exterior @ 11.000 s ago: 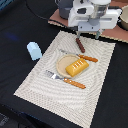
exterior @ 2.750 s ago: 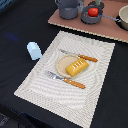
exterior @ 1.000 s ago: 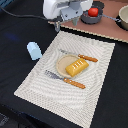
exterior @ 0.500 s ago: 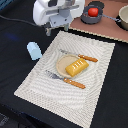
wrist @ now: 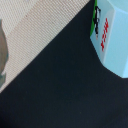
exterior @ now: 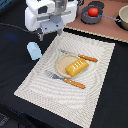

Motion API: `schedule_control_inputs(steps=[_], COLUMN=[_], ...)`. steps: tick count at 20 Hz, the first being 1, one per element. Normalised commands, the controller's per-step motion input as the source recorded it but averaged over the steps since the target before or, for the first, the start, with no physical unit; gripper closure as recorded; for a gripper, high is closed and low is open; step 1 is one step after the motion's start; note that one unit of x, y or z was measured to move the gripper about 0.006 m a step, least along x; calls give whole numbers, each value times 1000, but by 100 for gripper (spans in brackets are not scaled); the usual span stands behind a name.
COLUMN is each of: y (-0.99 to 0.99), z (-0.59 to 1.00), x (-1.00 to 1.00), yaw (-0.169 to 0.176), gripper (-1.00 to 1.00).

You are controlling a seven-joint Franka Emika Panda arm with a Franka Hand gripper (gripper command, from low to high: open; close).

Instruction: Interact with the objects in diverse but meaningful ways.

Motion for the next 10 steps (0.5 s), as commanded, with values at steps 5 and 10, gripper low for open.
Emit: schedule_control_inputs(steps=[5,10], y=[161,18], z=[211,7], x=[-506,-452], yaw=[254,250], gripper=[-100,-100])
